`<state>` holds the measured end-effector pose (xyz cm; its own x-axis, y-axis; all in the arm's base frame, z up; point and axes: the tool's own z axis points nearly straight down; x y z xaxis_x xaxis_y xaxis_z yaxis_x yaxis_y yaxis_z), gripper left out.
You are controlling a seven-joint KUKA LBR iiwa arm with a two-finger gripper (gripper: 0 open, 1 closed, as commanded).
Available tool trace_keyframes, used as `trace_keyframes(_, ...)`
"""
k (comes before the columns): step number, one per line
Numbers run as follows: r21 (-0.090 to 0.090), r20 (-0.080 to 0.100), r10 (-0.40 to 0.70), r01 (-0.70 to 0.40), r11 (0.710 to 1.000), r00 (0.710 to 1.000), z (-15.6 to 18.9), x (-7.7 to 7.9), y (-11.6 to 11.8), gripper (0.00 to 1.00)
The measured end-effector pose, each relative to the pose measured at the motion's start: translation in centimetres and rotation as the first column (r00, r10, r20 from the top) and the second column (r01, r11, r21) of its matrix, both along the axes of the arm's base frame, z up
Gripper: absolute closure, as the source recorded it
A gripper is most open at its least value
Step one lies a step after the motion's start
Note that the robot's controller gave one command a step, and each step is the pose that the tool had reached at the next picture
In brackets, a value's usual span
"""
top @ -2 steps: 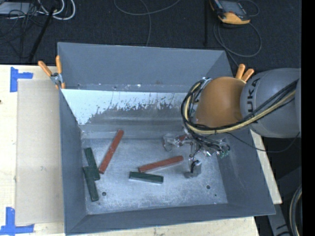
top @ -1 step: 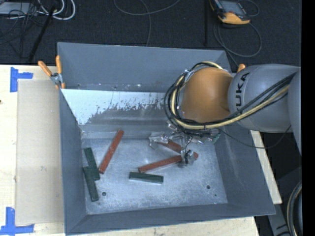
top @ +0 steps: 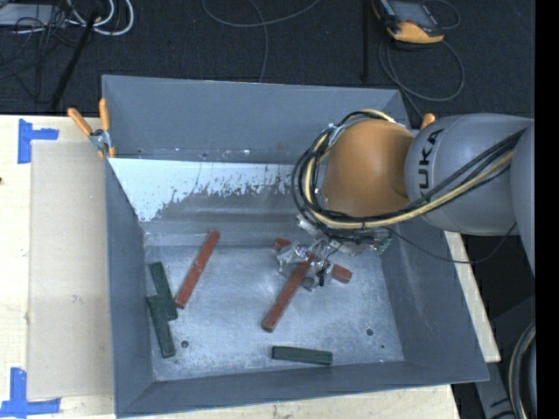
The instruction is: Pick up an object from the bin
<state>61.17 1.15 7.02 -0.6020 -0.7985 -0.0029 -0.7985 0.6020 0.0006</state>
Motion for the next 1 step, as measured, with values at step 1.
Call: trace_keyframes(1, -0.002, 0.009, 0.07, -0.07, 0.998, 0.998, 21.09, -1.21, 0.73, 1.0)
